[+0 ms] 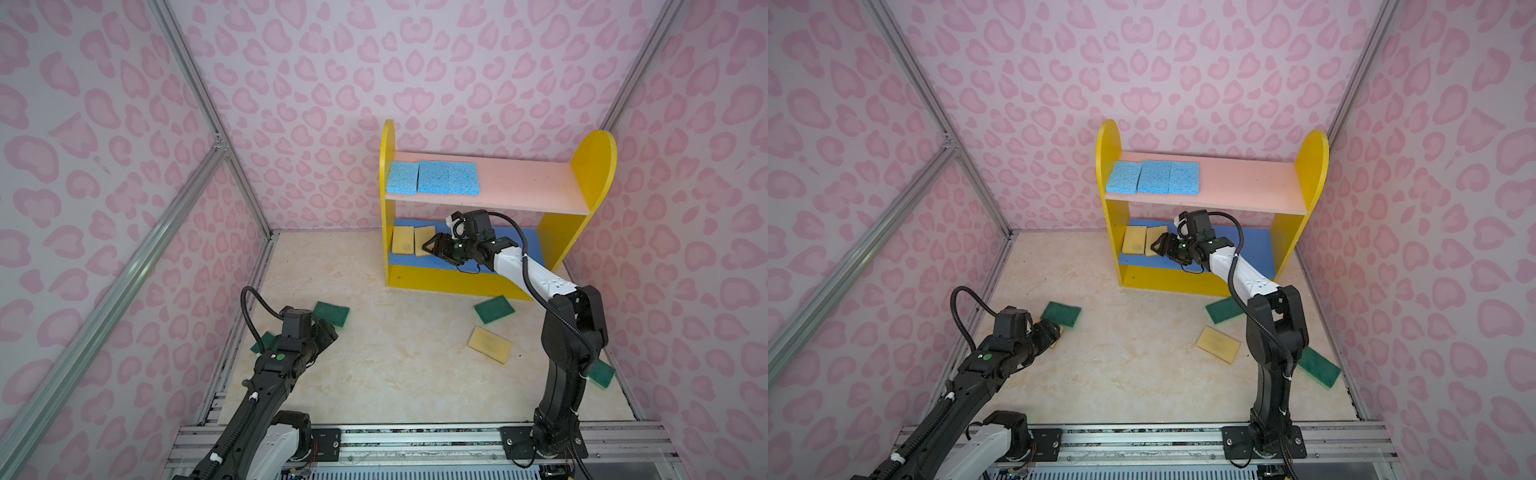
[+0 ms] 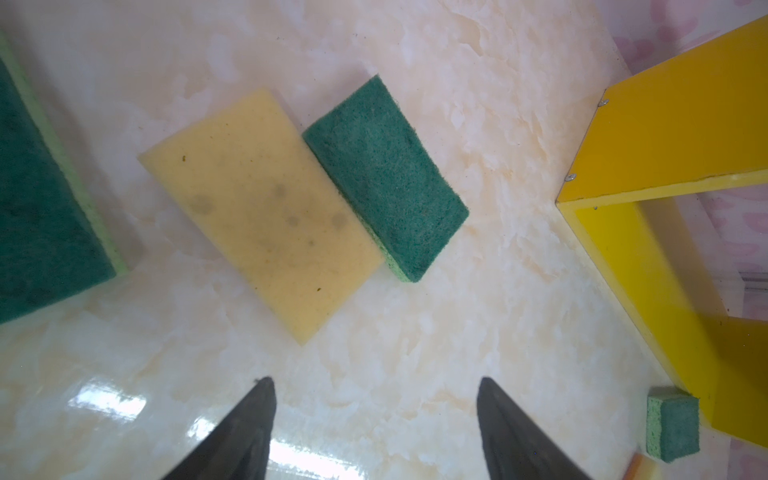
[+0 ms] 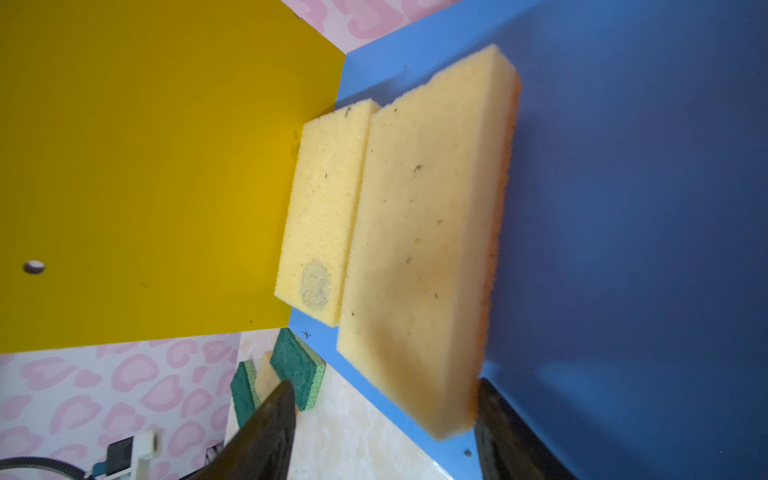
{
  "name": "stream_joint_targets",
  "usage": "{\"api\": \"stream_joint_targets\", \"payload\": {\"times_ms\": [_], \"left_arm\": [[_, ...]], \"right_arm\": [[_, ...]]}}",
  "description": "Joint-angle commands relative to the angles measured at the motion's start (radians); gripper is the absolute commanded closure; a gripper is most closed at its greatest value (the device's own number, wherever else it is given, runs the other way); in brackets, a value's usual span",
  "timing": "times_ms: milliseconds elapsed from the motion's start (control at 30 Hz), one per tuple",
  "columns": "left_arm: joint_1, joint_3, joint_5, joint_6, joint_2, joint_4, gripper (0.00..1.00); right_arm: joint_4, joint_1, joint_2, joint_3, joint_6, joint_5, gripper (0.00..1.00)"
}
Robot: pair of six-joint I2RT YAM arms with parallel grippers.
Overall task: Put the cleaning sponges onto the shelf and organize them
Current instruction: 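Set the yellow sponge beside the first one and open the right gripper, then hold the right gripper over the two yellow sponges while the left gripper hovers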
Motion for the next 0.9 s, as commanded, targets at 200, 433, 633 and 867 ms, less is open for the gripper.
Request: {"api": "stream_joint_targets", "payload": {"times_ms": [200,433,633,867], "left_arm": [[0.001,-0.010,-0.016,0.016,-0.019,-0.020,0.22],[0.000,-0.016,-0.017,0.017,-0.027,-0.021,0.23],[0.001,-0.017,-0.016,0.016,-0.035,-0.026,0.23],[0.002,-0.022,-0.020,0.020,-0.036,-0.031,0.23]], "right_arm": [[-0.238,0.044,0.052,0.103,-0.169,0.259,0.29],[-0.203,0.044,0.054,0.095,-0.165,0.264,0.29],[-0.128,0.044,0.070,0.088,-0.144,0.162,0.35],[-0.063,0.039,0.072,0.072,-0.111,0.116,0.40]]}}
